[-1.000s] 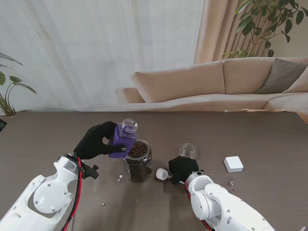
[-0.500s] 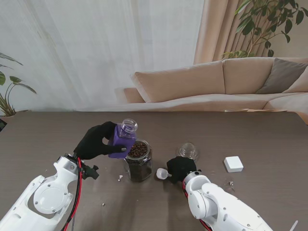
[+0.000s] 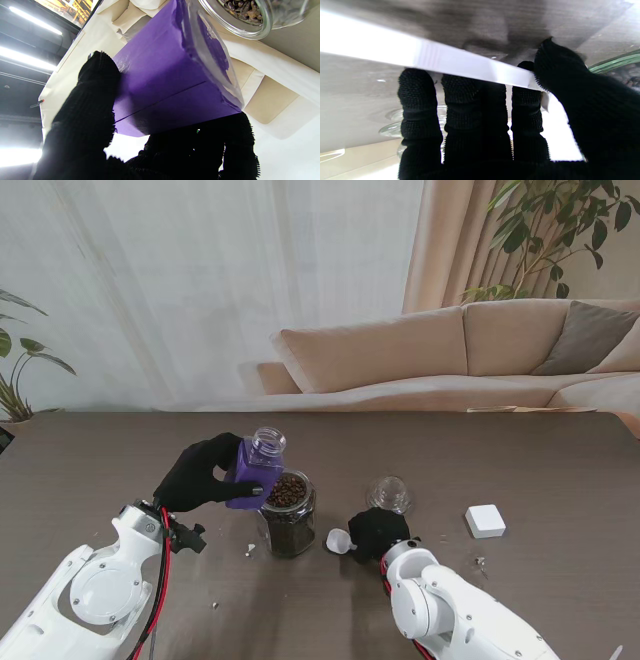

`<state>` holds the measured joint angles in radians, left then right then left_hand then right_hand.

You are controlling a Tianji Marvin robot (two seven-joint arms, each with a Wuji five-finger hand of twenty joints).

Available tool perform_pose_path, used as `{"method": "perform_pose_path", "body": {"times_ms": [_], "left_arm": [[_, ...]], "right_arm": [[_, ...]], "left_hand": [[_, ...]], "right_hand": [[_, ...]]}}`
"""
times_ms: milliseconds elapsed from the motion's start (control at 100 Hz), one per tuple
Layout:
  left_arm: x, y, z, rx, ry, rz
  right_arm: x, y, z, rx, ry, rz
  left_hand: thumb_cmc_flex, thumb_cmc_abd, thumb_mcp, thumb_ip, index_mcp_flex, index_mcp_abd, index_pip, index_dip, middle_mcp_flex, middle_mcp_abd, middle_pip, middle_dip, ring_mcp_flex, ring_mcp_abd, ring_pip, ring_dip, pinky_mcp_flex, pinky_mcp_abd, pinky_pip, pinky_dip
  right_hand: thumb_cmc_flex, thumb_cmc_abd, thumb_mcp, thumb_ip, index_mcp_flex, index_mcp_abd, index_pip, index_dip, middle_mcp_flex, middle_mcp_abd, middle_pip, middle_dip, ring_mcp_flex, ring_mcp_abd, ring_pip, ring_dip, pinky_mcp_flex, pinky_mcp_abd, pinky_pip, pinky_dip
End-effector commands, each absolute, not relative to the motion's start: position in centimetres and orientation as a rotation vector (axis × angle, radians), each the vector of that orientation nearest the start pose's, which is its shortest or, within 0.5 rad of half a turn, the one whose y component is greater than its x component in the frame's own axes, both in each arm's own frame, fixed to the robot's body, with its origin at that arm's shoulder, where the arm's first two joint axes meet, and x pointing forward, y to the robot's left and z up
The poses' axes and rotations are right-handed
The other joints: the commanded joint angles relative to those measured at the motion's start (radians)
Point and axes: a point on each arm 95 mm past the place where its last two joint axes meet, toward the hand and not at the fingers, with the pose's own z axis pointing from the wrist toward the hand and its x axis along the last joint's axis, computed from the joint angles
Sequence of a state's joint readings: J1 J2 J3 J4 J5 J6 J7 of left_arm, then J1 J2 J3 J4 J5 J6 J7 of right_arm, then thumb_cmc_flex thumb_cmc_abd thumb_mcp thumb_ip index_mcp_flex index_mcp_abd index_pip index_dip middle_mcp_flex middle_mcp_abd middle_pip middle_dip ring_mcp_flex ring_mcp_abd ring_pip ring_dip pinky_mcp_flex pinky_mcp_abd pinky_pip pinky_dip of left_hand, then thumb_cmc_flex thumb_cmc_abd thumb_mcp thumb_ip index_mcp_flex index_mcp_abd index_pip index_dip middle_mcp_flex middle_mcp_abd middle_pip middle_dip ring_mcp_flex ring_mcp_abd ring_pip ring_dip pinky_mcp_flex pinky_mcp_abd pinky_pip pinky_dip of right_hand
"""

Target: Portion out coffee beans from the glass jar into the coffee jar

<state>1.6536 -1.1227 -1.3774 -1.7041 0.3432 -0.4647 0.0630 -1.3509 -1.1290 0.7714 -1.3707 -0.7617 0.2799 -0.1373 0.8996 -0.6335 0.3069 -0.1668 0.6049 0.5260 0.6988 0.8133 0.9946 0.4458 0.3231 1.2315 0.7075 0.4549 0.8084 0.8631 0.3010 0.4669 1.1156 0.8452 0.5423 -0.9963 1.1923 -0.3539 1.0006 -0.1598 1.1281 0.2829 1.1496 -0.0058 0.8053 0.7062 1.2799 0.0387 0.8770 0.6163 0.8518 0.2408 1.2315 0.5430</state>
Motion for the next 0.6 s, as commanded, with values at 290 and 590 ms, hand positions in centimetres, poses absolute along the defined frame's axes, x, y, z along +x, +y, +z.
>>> {"method": "perform_pose_path", "body": {"times_ms": [290,590], "left_arm": [[37.92,0.98,-25.95,-1.362,1.045,-2.368],[37.99,0.98,-25.96,-1.366,1.049,-2.366]], "right_arm": [[39.22,8.06,-40.80,1.533,1.590,1.400],[39.16,8.03,-41.15,1.603,1.551,1.434]], "left_hand": [[0.200,0.145,0.316,0.073,0.066,-0.043,0.413,0.076,0.073,-0.087,0.074,0.024,0.030,0.035,0.008,0.010,-0.017,-0.060,0.059,0.025],[0.200,0.146,0.315,0.073,0.066,-0.043,0.412,0.075,0.072,-0.088,0.073,0.024,0.030,0.034,0.008,0.010,-0.017,-0.059,0.058,0.026]], "right_hand": [[-0.012,0.016,0.025,-0.015,0.012,0.022,0.003,0.025,0.061,0.020,-0.050,-0.030,0.036,-0.013,0.075,0.041,-0.142,0.043,0.065,-0.015],[-0.052,0.120,0.060,0.001,0.035,0.065,0.004,0.028,0.081,0.046,-0.038,-0.026,0.038,-0.006,0.145,0.053,-0.109,0.049,0.091,-0.011]]}}
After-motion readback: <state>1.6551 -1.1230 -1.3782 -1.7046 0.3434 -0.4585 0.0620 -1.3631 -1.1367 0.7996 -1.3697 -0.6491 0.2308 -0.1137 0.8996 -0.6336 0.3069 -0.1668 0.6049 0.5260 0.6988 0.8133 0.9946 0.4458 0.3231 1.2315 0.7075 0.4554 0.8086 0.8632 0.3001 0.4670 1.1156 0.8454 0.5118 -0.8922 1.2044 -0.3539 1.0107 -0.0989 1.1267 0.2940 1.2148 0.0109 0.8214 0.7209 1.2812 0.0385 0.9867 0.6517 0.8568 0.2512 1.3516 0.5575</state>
